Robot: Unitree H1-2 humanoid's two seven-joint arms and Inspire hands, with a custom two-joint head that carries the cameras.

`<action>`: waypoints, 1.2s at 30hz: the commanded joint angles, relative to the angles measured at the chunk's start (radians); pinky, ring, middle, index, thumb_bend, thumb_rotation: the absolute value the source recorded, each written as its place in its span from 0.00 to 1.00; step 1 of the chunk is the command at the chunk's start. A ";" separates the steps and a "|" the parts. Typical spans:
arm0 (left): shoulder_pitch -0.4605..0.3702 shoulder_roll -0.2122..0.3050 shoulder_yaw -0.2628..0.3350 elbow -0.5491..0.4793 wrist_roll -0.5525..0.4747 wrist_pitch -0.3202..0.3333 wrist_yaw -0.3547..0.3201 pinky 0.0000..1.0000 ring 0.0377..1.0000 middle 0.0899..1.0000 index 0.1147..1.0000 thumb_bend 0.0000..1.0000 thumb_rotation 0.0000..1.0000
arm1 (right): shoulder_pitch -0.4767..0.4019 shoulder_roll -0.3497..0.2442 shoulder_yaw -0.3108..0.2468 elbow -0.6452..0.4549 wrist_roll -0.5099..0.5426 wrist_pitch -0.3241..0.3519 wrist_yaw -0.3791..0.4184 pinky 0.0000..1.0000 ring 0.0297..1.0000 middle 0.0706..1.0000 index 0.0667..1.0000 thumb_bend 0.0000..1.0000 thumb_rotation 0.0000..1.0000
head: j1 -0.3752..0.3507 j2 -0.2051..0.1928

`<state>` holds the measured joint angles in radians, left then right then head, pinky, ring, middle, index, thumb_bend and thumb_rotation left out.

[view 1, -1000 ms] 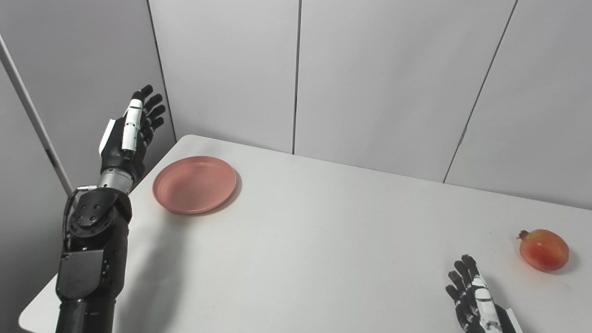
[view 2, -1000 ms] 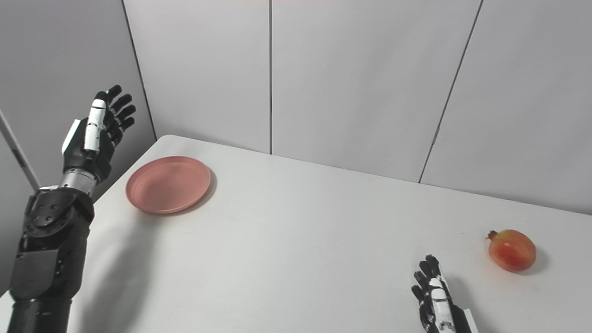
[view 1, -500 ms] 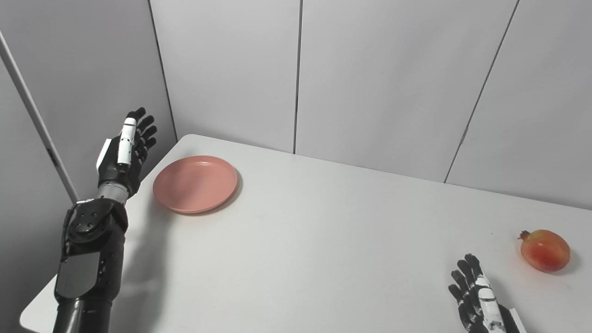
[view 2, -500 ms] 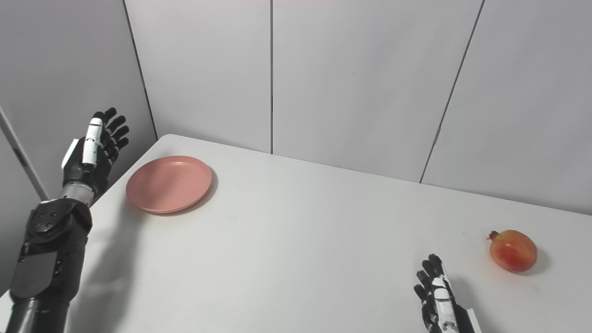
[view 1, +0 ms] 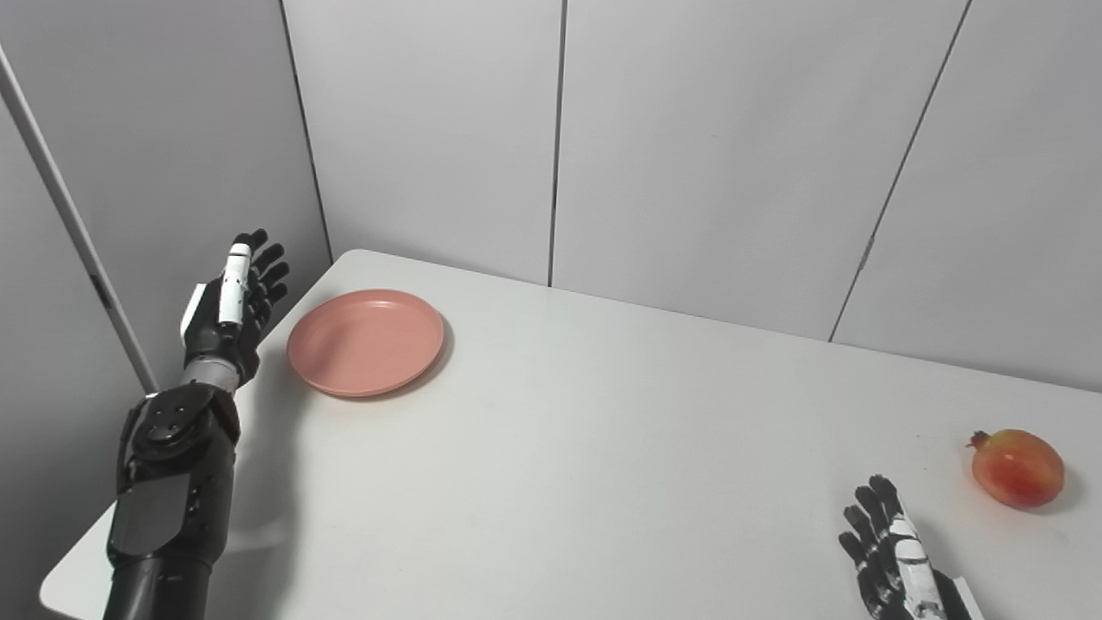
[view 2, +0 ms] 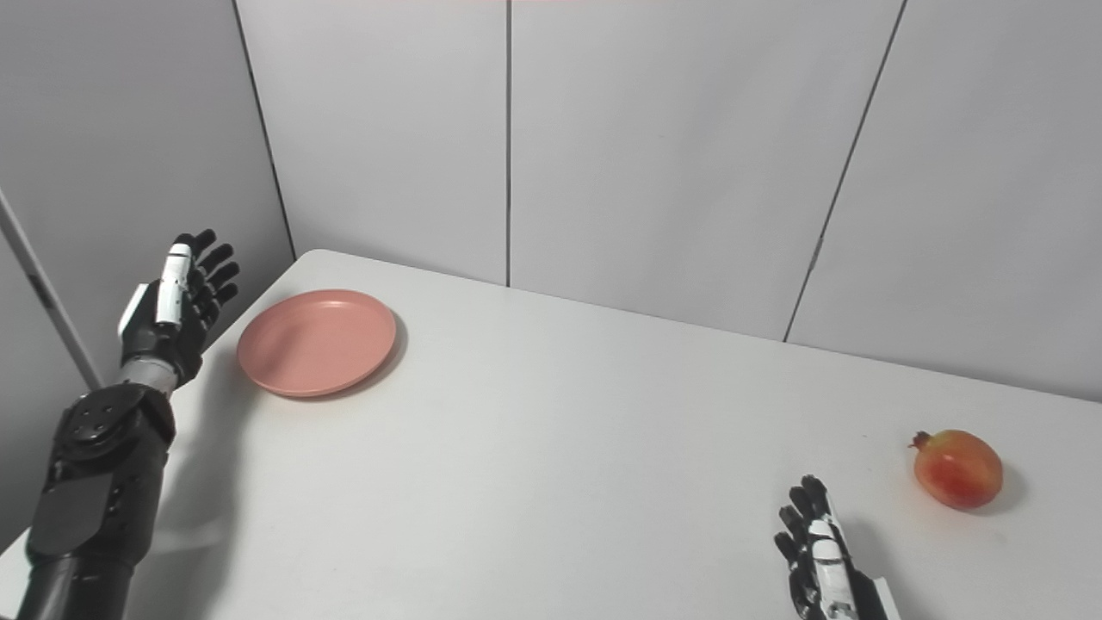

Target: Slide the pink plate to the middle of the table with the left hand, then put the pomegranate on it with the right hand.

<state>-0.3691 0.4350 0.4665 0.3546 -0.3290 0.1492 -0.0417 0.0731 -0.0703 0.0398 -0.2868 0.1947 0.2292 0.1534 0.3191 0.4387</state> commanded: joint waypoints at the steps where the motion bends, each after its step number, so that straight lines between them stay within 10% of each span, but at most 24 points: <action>1: -0.052 0.017 0.006 -0.014 -0.011 -0.057 -0.004 0.94 0.92 0.91 0.91 0.33 1.00 | -0.016 -0.001 -0.003 -0.033 0.005 -0.002 0.000 1.00 1.00 1.00 1.00 0.03 1.00 | 0.003 0.000; 36: -0.066 0.019 0.012 0.110 -0.033 -0.114 0.007 0.94 0.91 0.90 0.87 0.32 1.00 | -0.014 -0.004 -0.002 -0.046 0.006 0.010 -0.010 1.00 1.00 1.00 1.00 0.02 1.00 | 0.006 0.005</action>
<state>-0.3776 0.4282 0.4697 0.4759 -0.3514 0.0826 -0.0346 0.0749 -0.0735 0.0401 -0.2921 0.1959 0.2396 0.1416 0.3237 0.4433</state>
